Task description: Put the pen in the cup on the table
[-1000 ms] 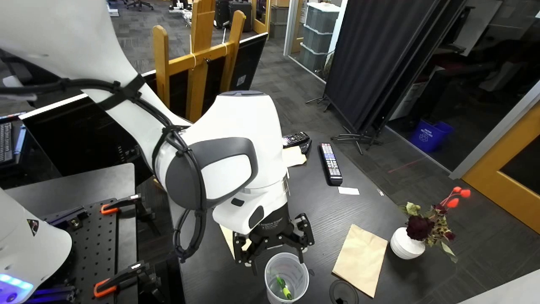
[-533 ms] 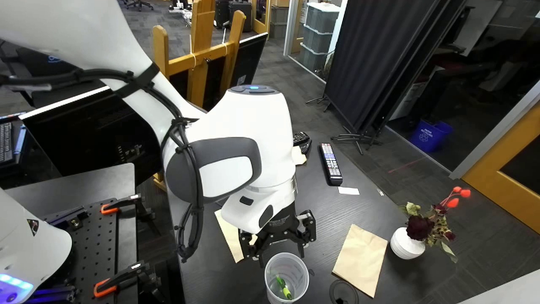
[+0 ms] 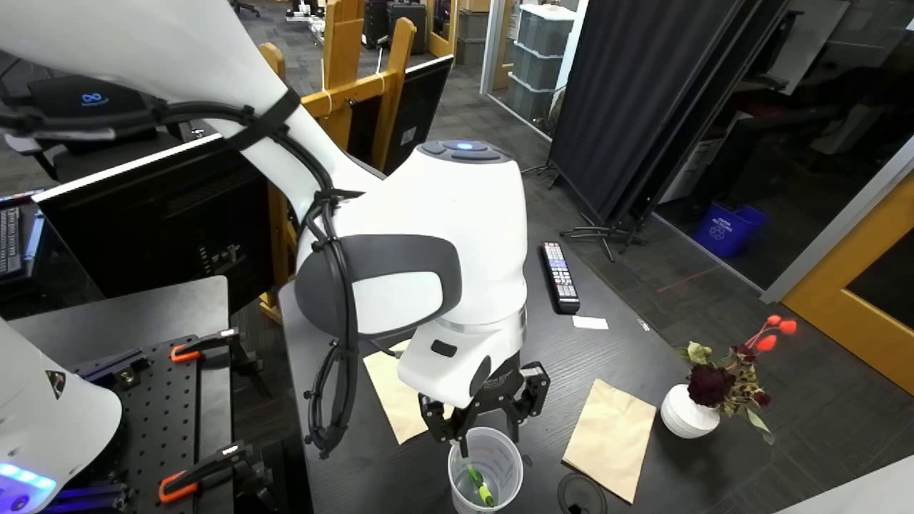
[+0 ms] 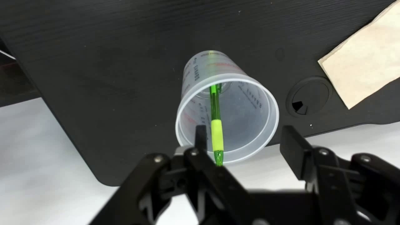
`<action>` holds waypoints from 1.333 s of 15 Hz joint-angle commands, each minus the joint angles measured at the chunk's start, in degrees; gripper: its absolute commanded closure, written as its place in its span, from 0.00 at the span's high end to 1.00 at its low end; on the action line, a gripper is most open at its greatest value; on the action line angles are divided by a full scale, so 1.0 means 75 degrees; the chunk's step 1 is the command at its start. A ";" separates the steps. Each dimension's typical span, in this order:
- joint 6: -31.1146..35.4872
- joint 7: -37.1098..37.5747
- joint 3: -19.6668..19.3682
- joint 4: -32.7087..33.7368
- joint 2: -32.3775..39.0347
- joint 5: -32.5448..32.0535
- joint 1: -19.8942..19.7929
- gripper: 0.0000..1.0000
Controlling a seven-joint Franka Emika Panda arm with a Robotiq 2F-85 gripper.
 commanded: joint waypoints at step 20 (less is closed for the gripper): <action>-0.0770 -0.0648 -0.0546 0.1221 0.1500 0.0689 0.0539 0.41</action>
